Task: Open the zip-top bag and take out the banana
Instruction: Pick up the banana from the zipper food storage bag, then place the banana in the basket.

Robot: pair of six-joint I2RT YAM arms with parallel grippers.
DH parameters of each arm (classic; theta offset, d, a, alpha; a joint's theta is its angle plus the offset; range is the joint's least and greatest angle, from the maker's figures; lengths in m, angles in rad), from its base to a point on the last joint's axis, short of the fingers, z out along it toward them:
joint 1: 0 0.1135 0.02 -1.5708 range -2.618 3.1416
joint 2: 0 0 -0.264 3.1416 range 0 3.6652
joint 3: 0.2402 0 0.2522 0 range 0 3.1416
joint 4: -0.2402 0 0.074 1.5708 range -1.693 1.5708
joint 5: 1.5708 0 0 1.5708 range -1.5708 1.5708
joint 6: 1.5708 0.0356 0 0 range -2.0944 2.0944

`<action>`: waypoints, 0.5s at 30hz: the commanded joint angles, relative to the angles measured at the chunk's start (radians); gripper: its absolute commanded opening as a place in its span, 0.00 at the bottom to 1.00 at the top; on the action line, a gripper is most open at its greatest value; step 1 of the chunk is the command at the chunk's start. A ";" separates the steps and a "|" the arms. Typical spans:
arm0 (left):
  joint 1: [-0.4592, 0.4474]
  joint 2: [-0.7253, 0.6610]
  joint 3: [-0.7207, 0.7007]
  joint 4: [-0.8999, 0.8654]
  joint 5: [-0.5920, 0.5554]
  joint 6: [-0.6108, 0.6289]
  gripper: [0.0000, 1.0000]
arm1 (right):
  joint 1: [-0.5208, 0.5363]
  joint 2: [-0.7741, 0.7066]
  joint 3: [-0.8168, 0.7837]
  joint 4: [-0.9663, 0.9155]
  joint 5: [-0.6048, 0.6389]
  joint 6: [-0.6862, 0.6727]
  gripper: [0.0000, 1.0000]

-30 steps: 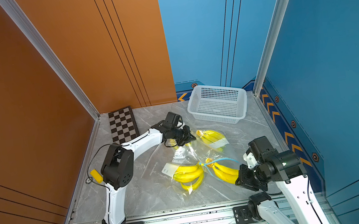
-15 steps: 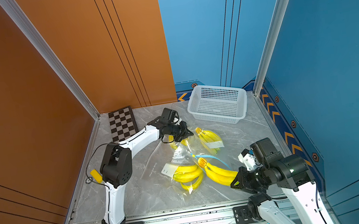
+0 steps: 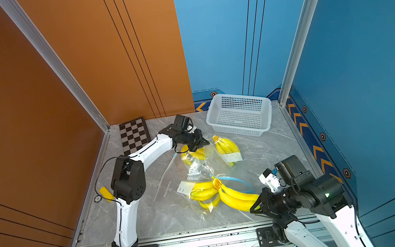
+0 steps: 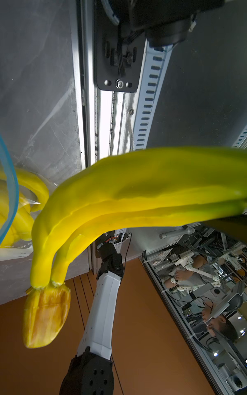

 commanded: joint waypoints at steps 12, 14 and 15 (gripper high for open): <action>-0.002 -0.112 0.013 -0.029 0.072 0.032 0.41 | -0.020 0.062 -0.072 0.422 0.064 0.211 0.19; 0.003 -0.127 0.011 -0.029 0.077 0.030 0.45 | -0.025 0.080 -0.062 0.440 0.064 0.214 0.19; 0.006 -0.137 0.008 -0.029 0.078 0.029 0.48 | -0.028 0.089 -0.056 0.447 0.068 0.216 0.19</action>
